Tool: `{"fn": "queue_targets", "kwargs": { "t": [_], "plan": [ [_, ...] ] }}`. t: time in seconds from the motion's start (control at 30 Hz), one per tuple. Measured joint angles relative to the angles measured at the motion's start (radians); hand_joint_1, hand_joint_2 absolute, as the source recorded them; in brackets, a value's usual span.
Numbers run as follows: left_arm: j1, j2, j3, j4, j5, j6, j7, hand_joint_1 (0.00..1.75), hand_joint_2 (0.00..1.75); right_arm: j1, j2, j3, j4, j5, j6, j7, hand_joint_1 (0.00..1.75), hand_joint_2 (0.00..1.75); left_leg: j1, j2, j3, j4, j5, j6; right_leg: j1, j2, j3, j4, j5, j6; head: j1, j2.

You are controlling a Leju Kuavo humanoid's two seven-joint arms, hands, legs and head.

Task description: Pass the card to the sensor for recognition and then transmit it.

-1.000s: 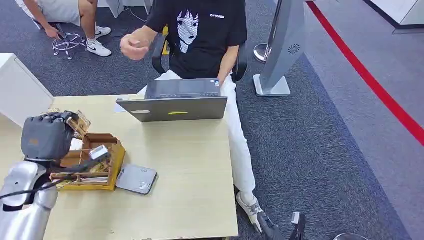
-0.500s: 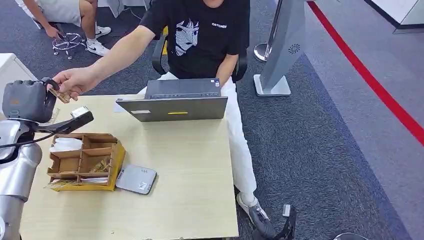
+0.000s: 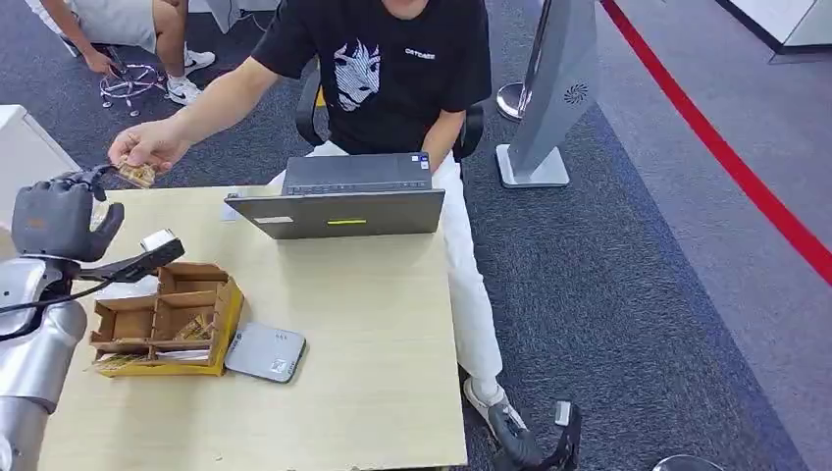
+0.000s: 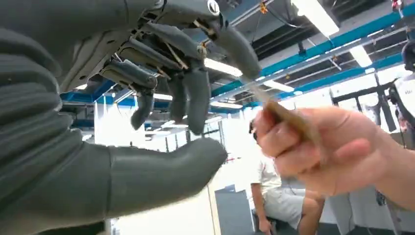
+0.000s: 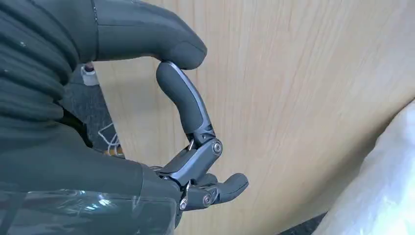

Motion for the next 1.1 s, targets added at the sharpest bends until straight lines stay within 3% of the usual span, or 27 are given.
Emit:
{"fn": "queue_targets", "kwargs": {
  "t": [0.13,0.3,0.4,0.5,0.6,0.67,0.87,1.03,1.1],
  "plan": [
    [0.066,0.012,0.003,-0.037,0.008,0.013,-0.006,0.00,1.75,0.008,0.000,0.000,0.000,-0.006,0.003,-0.003,0.00,1.75,0.000,-0.001,0.000,0.000,0.000,0.000,0.000,-0.001,0.000,0.000,0.000,0.000,0.000,0.000],
    [0.218,0.019,0.042,-0.181,0.038,0.063,-0.039,0.00,1.75,0.023,0.000,-0.001,0.000,-0.029,0.021,-0.018,0.00,1.75,0.000,0.000,0.000,0.000,0.000,0.000,0.000,-0.001,0.000,0.000,0.000,0.000,0.000,0.000],
    [0.362,-0.003,0.088,-0.321,0.041,0.102,-0.073,0.00,1.75,0.038,-0.002,-0.003,0.000,-0.039,0.031,-0.029,0.00,1.75,0.000,0.000,0.000,0.000,-0.002,-0.001,0.000,0.000,-0.001,-0.001,-0.002,0.000,-0.001,0.000],
    [0.458,-0.025,0.122,-0.416,0.035,0.111,-0.083,0.00,1.75,0.047,-0.004,-0.005,0.000,-0.039,0.037,-0.034,0.00,1.75,0.000,-0.001,-0.001,0.000,-0.002,-0.001,0.000,-0.002,-0.001,-0.001,-0.003,0.001,0.000,0.000],
    [0.538,-0.055,0.164,-0.502,0.098,0.109,-0.126,0.00,1.75,0.054,-0.005,-0.010,0.000,-0.051,0.037,-0.040,0.00,1.75,0.000,-0.001,-0.001,0.000,-0.003,-0.001,0.000,-0.001,0.000,-0.001,-0.003,0.001,0.000,0.000],
    [0.610,-0.092,0.201,-0.572,0.183,0.096,-0.179,0.00,1.75,0.065,-0.007,-0.019,-0.001,-0.064,0.038,-0.052,0.00,1.75,0.000,-0.001,-0.001,0.000,-0.003,0.000,0.000,-0.001,0.000,-0.001,-0.003,0.001,0.000,0.000],
    [0.775,-0.234,0.368,-0.716,0.498,-0.043,-0.368,0.00,1.75,0.098,-0.020,-0.046,-0.001,-0.072,0.042,-0.071,0.00,1.75,0.000,-0.001,-0.001,0.000,-0.005,0.001,0.000,-0.002,0.000,-0.002,-0.005,0.002,0.000,0.000],
    [0.811,-0.300,0.471,-0.743,0.577,-0.091,-0.389,0.00,1.75,0.110,-0.027,-0.061,-0.001,-0.071,0.043,-0.074,0.00,1.75,0.000,-0.001,-0.001,0.000,-0.005,0.001,0.000,-0.004,0.000,-0.001,-0.005,0.002,0.000,0.000],
    [0.811,-0.321,0.517,-0.743,0.681,-0.147,-0.390,0.00,1.75,0.111,-0.028,-0.065,-0.001,-0.071,0.043,-0.077,0.00,1.75,0.000,-0.001,-0.001,-0.001,-0.005,0.001,0.000,-0.004,0.001,-0.001,-0.005,0.002,0.000,0.000]
  ]
}}
